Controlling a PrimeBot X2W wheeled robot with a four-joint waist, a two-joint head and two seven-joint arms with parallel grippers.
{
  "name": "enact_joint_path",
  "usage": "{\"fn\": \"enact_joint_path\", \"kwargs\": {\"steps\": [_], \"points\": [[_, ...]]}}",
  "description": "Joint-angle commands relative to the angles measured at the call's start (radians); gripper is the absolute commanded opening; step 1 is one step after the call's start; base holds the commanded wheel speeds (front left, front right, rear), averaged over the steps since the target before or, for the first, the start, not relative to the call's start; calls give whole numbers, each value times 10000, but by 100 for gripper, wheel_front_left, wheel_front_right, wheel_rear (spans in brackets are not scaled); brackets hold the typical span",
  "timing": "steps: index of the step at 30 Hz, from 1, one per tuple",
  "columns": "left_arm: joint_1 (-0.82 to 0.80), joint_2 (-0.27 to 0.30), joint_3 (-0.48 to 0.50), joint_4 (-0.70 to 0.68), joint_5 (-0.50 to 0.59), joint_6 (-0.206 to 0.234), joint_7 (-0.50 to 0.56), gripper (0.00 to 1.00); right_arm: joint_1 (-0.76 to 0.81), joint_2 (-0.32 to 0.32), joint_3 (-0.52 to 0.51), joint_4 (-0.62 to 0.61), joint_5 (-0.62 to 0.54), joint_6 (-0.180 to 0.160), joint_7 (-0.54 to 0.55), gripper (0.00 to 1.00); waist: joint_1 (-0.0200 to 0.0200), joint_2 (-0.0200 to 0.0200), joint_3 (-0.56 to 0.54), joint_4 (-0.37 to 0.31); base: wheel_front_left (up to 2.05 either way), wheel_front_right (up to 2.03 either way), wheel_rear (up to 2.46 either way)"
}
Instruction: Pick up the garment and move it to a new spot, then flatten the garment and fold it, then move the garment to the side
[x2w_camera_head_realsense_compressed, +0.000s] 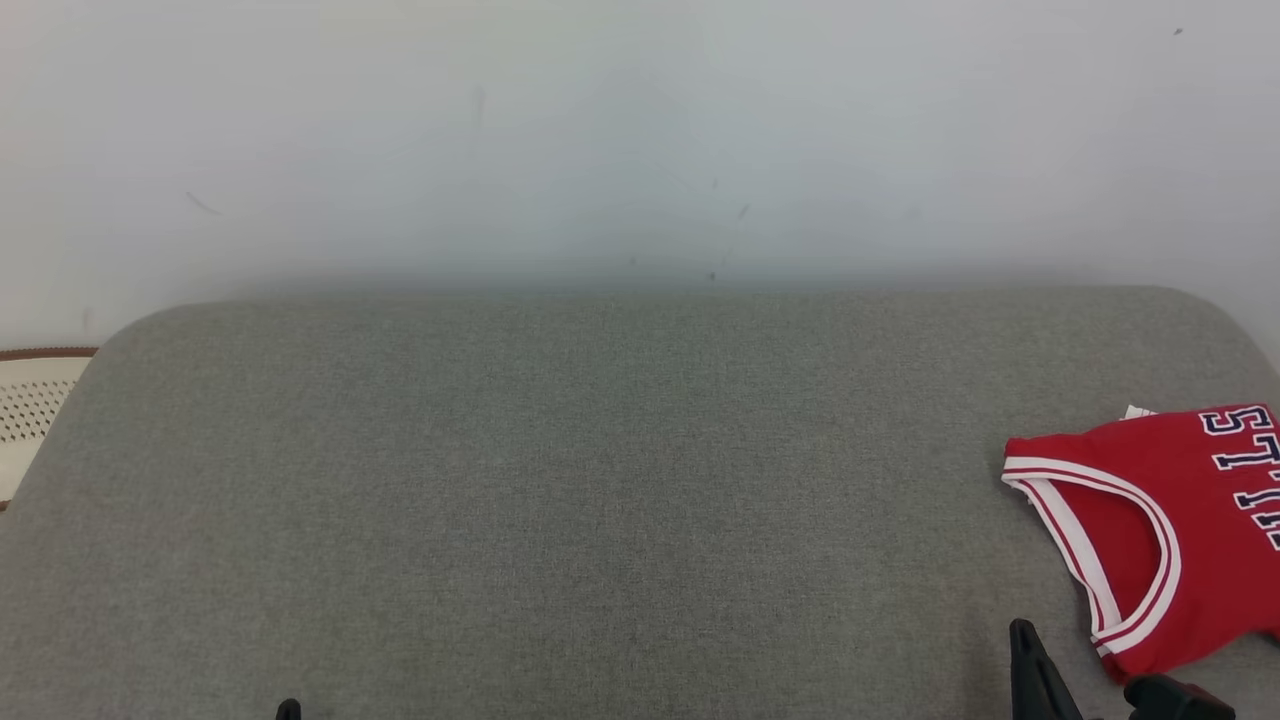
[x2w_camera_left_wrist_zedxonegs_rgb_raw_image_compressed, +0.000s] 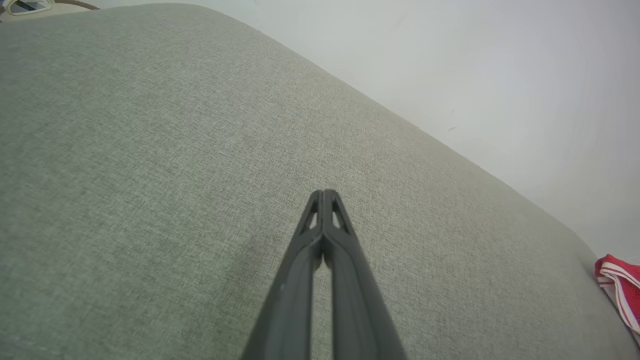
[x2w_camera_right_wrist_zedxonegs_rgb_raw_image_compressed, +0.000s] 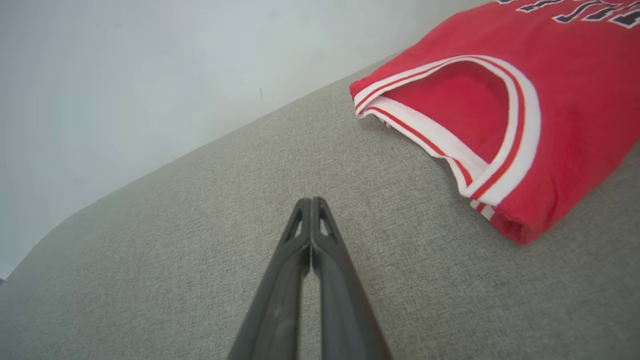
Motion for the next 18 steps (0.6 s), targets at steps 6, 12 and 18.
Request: {"fn": "enact_joint_path", "kwargs": {"steps": [6,12,18], "points": [[6,57,141,-306,-1292,-79,391,0,107,35,-124,-550,1351,-1,193,0,-1,-1,40,13,0,0,0],[18,62,223,-411,-2198,-106,700,0,241,58,-199,-817,2317,-2,343,0,-1,-1,76,24,0,0,0],[25,65,283,-484,-2911,-138,945,0,319,77,-258,-1029,3083,-2,468,0,-1,-1,106,33,0,0,0]]}}
